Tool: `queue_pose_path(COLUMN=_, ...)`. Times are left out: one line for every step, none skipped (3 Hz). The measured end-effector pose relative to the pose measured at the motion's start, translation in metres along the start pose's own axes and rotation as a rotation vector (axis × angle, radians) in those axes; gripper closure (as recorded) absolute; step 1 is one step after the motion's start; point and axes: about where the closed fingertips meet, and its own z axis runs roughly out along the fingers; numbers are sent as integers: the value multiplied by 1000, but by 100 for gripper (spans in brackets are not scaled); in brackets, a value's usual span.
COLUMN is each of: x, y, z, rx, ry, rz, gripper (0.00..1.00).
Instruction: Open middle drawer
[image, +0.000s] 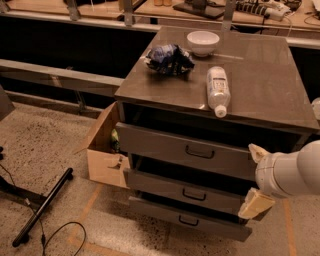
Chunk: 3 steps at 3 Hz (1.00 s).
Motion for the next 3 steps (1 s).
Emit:
queue_pose_path(x=-1, y=0, z=-1, rx=0, ry=-3, rz=2, gripper=0)
queue_pose_path(x=13, y=5, z=9, rx=23, ry=40, rz=-1, gripper=0)
queue_pose_path(x=40, y=14, z=32, rx=54, ry=59, rz=17, gripper=0)
